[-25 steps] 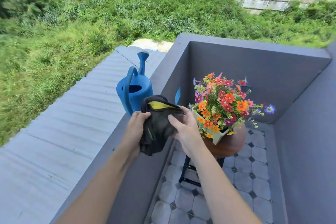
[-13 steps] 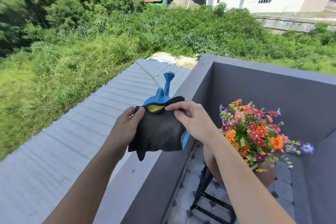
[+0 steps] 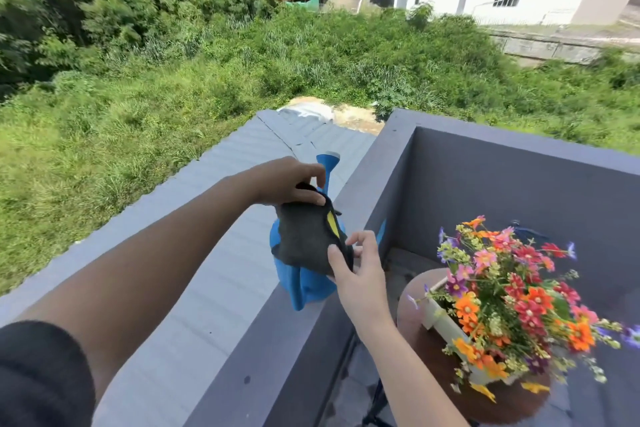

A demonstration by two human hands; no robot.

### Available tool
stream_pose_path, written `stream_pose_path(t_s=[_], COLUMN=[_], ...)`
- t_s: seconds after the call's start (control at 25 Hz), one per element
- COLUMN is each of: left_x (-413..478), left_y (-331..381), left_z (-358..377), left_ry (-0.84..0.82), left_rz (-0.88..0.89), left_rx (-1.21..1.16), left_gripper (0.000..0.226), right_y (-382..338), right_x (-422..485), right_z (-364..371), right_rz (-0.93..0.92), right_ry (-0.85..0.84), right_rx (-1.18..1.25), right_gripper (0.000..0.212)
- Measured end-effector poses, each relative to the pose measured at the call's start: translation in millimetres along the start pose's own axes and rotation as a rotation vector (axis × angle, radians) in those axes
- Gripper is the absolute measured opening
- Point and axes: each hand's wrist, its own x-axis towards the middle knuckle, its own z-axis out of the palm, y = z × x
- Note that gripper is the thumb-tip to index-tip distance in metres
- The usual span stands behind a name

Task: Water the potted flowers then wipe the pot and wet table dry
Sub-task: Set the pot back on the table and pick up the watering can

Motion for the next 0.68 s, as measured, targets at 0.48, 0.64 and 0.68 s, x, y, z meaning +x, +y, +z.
stream_pose_path(t_s=[0.48,0.64,0.68], left_x=[-38.2,-22.0,-18.1], left_y=[51.6,60.5,65.8], left_z=[57.3,54.2,53.7], left_ry=[0.279,0.162,0.136], left_rz=[-0.665,-0.714,-0.714], left_rx=[-0.475,-0.304,-0.242], left_gripper=[0.058,0.058,0.058], right_y=[27.3,38.2,39.8], right_x=[18.8,26.6,30.5], right_z=[-6.3,-17.9,-23.9], right_rz=[-0.384,-0.428,-0.403], right_ry=[-0.342,-0.225,-0.182], right_rx=[-0.653,-0.772,-0.792], right_gripper=[0.045,0.055,0.058])
